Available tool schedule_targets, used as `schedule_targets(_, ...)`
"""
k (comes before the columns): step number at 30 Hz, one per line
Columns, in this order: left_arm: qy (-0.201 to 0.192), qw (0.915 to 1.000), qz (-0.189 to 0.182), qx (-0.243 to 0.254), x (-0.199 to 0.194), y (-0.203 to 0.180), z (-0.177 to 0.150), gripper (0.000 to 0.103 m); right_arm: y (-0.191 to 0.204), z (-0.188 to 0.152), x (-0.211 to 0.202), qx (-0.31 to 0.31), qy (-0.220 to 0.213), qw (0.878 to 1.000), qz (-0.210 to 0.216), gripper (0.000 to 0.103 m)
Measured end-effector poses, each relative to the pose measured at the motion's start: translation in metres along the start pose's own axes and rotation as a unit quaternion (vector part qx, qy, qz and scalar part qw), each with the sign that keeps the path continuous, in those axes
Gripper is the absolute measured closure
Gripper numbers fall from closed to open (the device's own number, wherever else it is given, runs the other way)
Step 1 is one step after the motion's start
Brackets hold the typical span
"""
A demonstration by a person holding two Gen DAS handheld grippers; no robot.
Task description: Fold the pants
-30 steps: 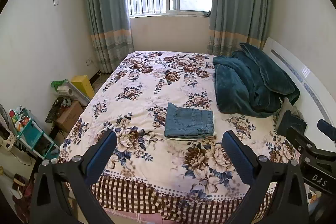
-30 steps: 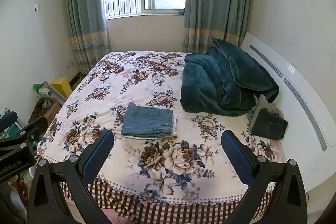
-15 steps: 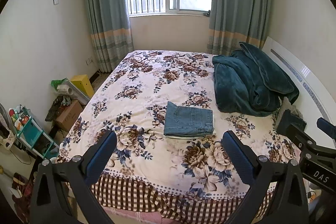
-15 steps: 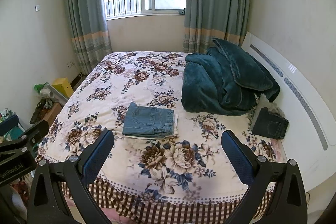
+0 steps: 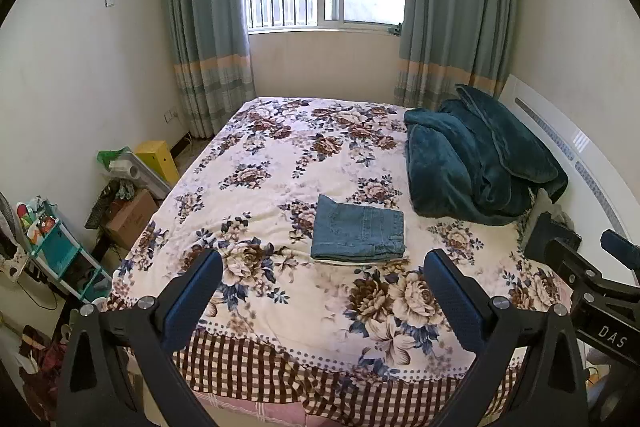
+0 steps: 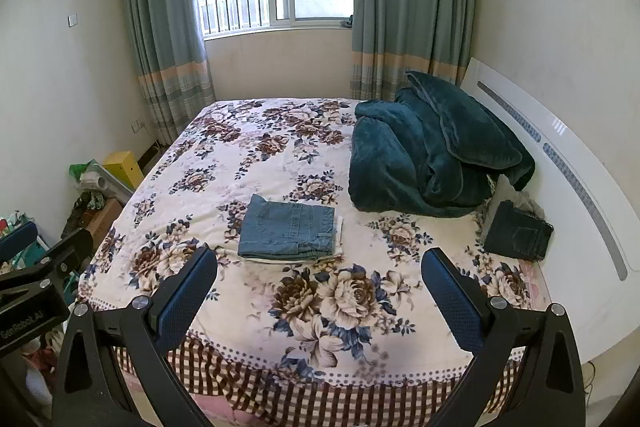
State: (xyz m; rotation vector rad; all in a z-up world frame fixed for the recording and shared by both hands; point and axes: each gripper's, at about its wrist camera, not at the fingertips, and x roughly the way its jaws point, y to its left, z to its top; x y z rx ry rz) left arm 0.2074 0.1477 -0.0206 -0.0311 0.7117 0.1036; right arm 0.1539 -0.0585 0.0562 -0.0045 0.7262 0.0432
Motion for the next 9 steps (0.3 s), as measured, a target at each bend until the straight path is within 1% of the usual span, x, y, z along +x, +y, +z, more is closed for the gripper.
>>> schedule_targets(9, -0.006, 1.0000, 0.002, -0.002, -0.0071, -0.0037, 0.0002, 0.000, 0.0007, -0.0029, -0.0017, 0.002, 0.000, 1.000, 0.000, 0.000)
